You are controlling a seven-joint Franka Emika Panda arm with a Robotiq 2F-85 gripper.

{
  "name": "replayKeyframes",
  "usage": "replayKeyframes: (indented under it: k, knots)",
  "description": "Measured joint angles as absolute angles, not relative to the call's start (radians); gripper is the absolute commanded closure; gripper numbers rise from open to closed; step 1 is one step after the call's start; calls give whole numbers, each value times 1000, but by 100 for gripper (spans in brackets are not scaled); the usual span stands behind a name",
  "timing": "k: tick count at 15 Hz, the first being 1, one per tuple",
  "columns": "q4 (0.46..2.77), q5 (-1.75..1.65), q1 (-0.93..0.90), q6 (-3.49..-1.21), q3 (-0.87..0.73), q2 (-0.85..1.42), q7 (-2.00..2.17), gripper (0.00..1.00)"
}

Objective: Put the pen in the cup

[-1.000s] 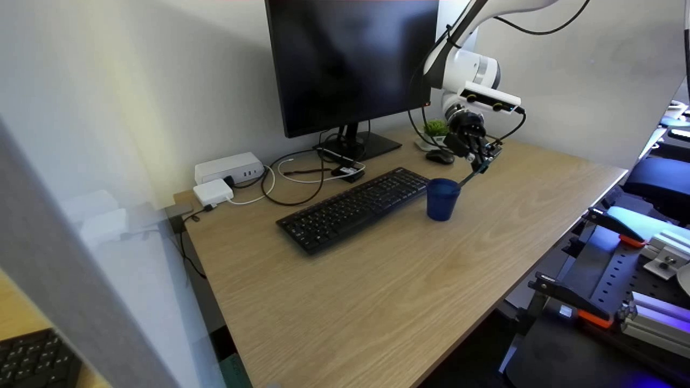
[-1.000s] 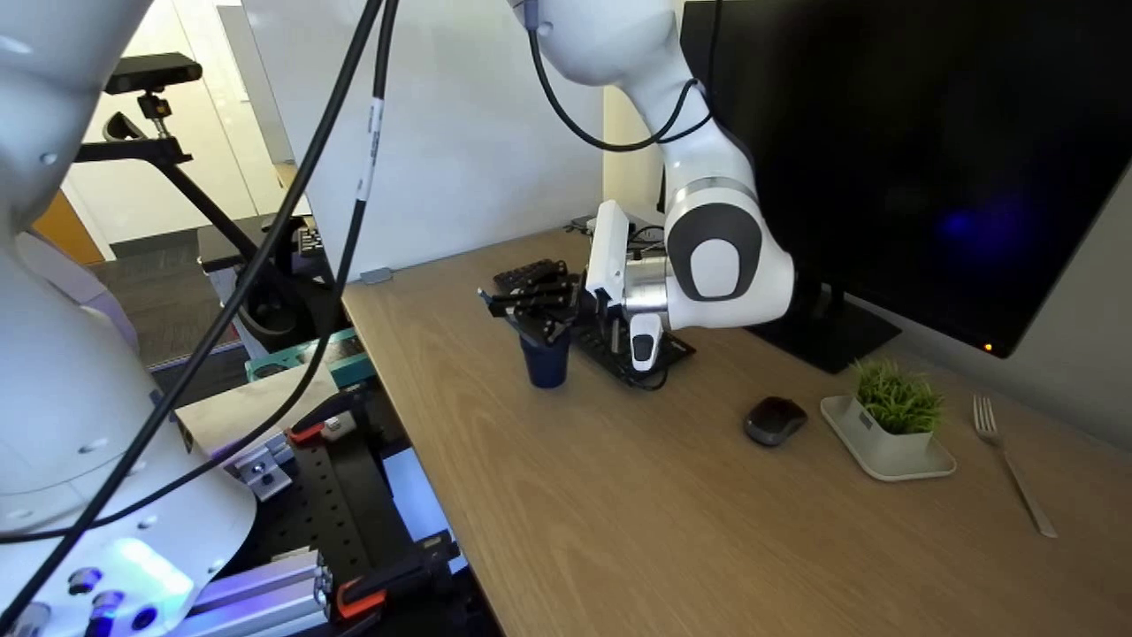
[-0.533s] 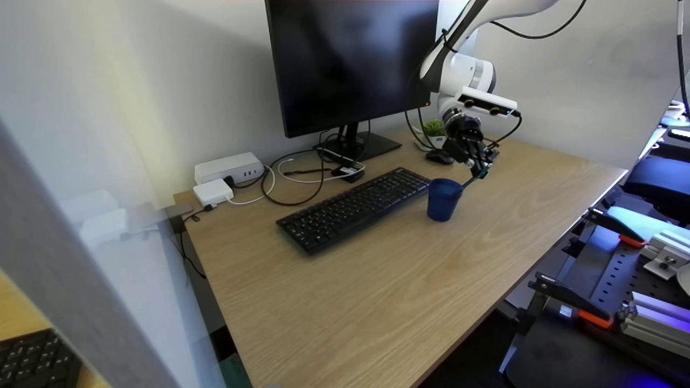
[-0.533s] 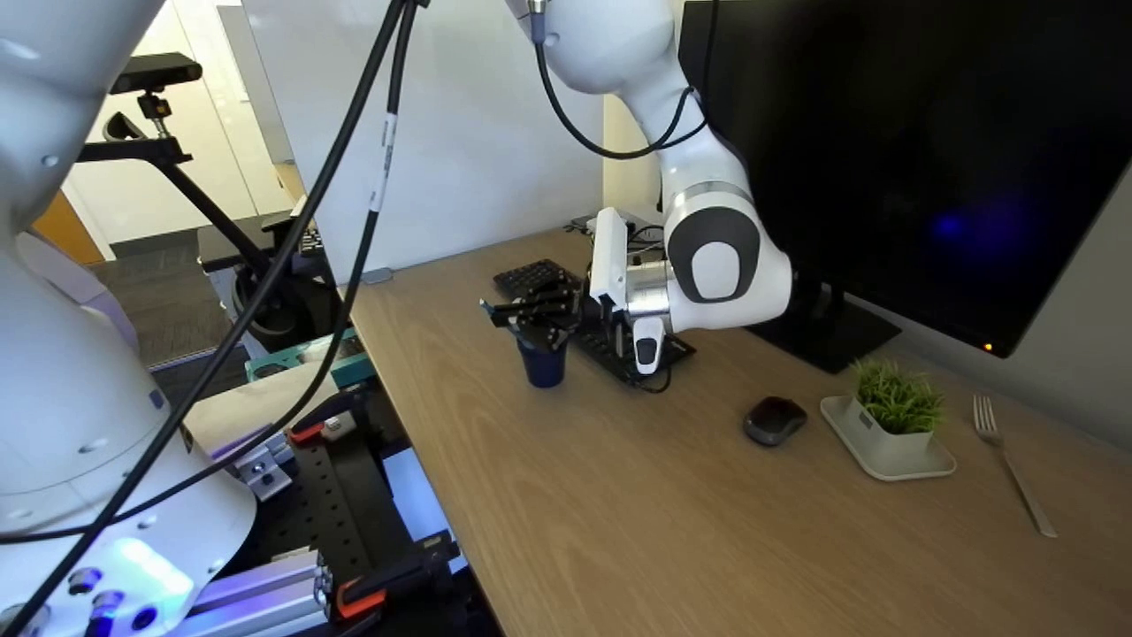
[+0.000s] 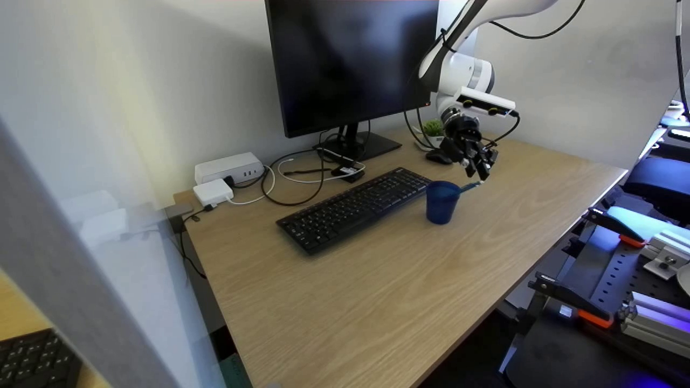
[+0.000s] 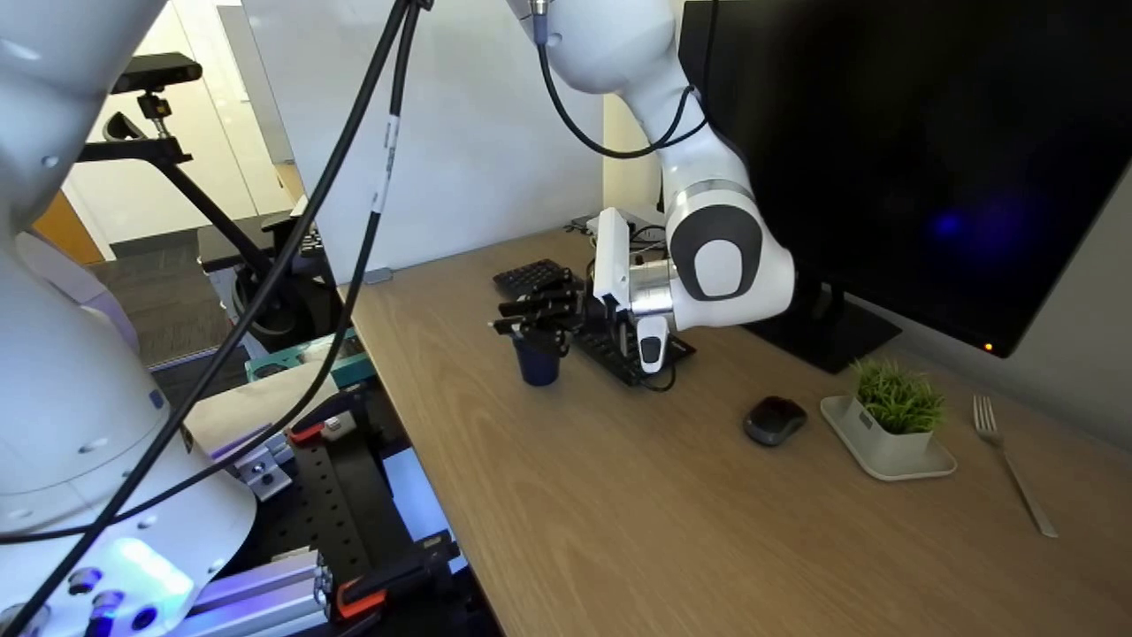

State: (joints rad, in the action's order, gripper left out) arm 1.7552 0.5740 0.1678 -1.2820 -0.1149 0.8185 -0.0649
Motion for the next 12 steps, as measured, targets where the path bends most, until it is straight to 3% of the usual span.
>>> replayKeyframes:
  k: [5,12]
  knots:
    - [1755,570,168,-1295,-115,818,-65,3]
    - [1756,513,149,-1345,-115,767,-36,0]
